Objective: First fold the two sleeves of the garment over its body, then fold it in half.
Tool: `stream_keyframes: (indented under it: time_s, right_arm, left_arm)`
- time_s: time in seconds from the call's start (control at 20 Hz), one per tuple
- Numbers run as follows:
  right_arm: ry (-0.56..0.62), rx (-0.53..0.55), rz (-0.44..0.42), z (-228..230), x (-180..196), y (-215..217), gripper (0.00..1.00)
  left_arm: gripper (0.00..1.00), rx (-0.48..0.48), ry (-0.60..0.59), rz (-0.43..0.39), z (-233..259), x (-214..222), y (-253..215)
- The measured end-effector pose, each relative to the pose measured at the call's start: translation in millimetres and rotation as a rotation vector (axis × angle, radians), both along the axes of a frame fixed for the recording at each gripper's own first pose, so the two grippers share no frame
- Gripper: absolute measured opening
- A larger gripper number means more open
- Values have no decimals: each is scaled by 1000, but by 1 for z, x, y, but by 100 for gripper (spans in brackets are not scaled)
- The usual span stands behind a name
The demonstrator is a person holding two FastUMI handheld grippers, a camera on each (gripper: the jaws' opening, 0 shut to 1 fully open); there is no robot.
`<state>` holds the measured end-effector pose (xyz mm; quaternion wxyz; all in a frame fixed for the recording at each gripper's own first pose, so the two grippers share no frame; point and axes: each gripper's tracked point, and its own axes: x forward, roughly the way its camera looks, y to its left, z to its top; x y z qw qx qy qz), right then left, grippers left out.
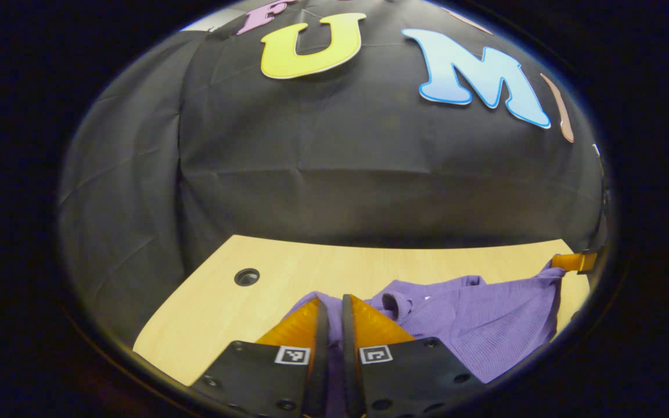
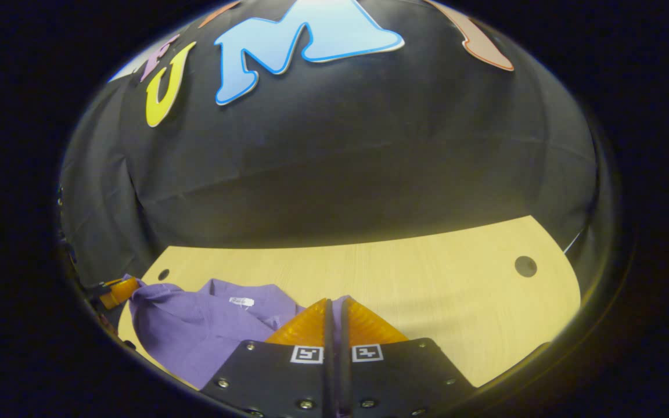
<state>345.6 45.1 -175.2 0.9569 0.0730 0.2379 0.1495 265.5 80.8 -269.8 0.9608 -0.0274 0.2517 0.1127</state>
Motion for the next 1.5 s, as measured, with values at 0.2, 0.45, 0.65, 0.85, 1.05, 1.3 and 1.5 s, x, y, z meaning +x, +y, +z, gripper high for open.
stream_keyframes:
  time_s: [0.2, 0.45, 0.65, 0.85, 1.05, 1.3, 1.5]
  right_arm:
    - [-55, -87, 10, 14, -8, 0, 11]
    - [-150, -154, -36, 48, -24, -5, 86]
    - [-242, -175, -71, 86, -47, -10, 89]
    - [-311, -200, -96, 120, -84, -9, 88]
    - [-371, -203, -115, 150, -133, -4, 88]
    - [-424, -211, -136, 178, -202, 5, 88]
    - [-493, -226, -147, 193, -261, 28, 88]
  left_arm:
    - [57, -18, -27, -21, 15, 0, -13]
    - [93, -2, -103, -56, 50, -3, -27]
    - [96, -18, -161, -83, 80, -17, -36]
    - [99, -28, -243, -114, 121, -46, -38]
    - [99, -16, -325, -139, 164, -85, -33]
    - [99, 1, -362, -153, 195, -141, -27]
    - [98, -20, -399, -182, 212, -185, -35]
